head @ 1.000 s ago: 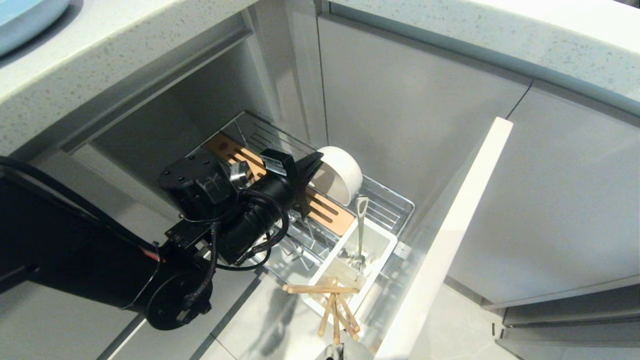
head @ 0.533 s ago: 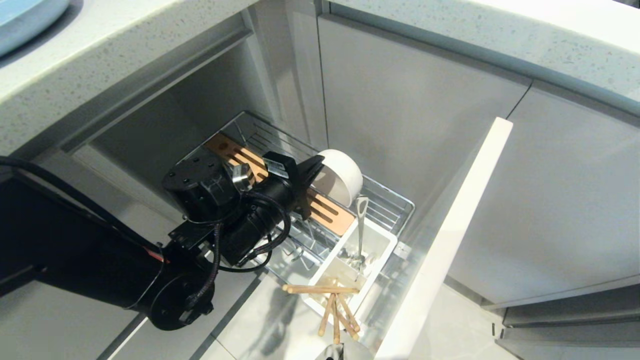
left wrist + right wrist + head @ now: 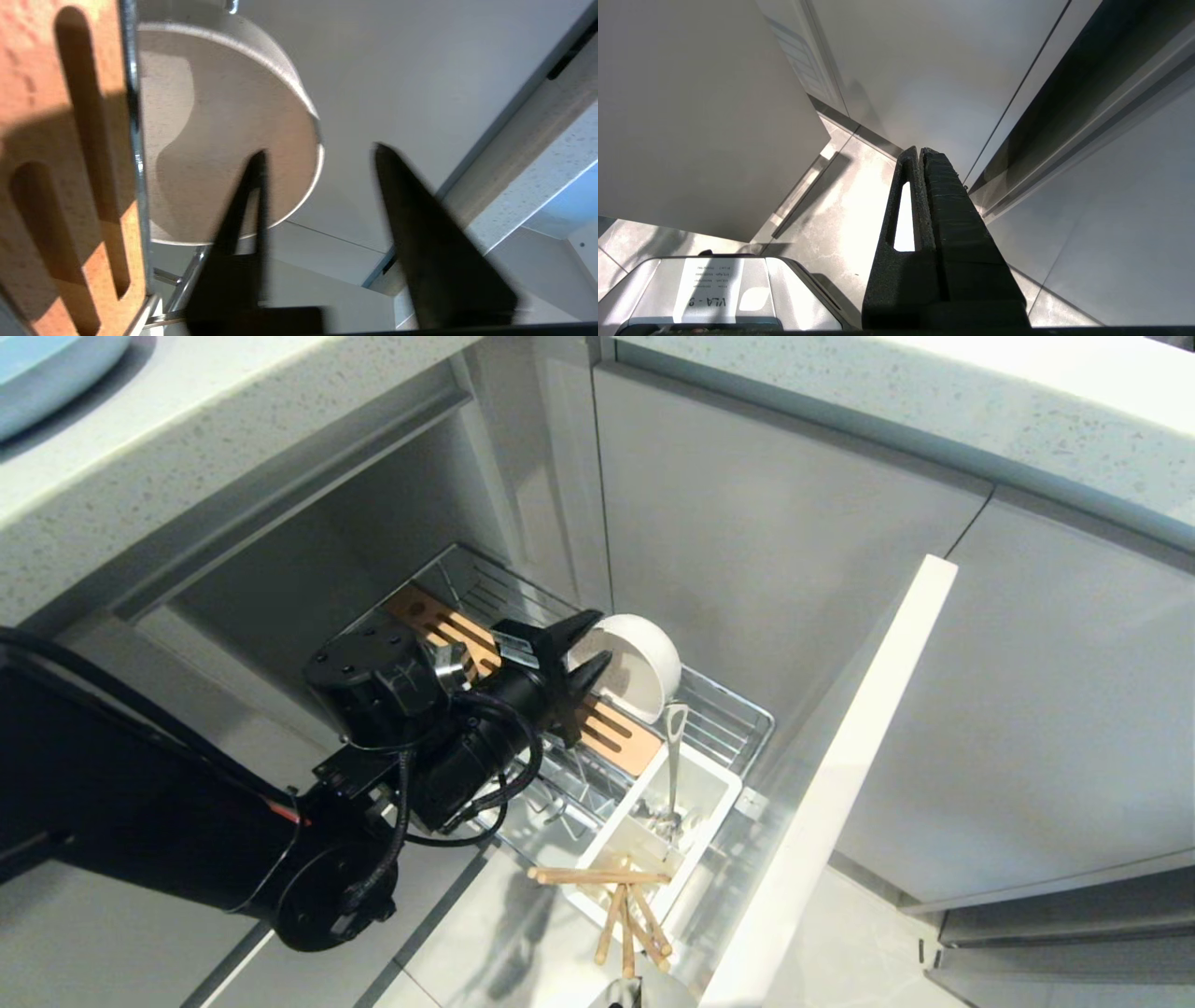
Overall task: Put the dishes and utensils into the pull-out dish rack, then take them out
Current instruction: Pick up the bowl and place it in the cupboard
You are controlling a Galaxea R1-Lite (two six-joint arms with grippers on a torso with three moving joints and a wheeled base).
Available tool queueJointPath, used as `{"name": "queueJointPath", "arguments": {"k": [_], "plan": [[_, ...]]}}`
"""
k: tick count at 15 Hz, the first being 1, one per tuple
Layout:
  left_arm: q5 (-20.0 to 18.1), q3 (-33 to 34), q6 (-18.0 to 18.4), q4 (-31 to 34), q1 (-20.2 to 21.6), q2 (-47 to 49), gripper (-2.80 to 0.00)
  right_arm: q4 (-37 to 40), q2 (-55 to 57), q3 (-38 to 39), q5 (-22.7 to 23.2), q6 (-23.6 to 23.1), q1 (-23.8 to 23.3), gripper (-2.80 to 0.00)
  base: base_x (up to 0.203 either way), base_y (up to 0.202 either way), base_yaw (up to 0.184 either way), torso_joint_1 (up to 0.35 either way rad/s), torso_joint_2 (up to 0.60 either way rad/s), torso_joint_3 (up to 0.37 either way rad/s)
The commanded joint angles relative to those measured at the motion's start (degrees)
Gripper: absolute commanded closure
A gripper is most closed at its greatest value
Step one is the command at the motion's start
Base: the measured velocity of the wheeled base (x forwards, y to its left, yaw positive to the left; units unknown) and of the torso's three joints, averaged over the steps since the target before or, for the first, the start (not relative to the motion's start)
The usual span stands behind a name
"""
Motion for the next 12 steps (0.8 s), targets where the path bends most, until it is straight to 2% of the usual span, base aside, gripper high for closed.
{"name": "queueJointPath", "arguments": {"k": [1,4,8,10,12], "plan": [[0.05,-0.02,-0.50,-0.29,-0.01,-1.03,-2.80,0.01,0.00,0.01,-0.01,0.01,0.02,0.00,0.000,0.000,0.000,0.000,0.00,0.000],[0.51,0.07,-0.50,0.78,-0.56,-2.98,-2.80,-0.02,0.00,0.09,-0.06,0.01,0.02,0.00,0.000,0.000,0.000,0.000,0.00,0.000],[0.53,-0.23,0.04,11.29,-1.71,-8.46,-2.80,-0.02,0.00,0.07,-0.05,0.01,0.02,0.00,0.000,0.000,0.000,0.000,0.00,0.000],[0.23,-0.19,0.31,14.01,-2.02,-11.09,-2.80,-0.02,0.00,0.01,-0.05,0.01,0.02,0.00,0.000,0.000,0.000,0.000,0.00,0.000],[-0.21,-0.19,3.34,16.77,-2.36,-13.76,-2.80,-0.02,0.00,0.09,-0.07,0.01,0.02,0.00,0.000,0.000,0.000,0.000,0.00,0.000]]}}
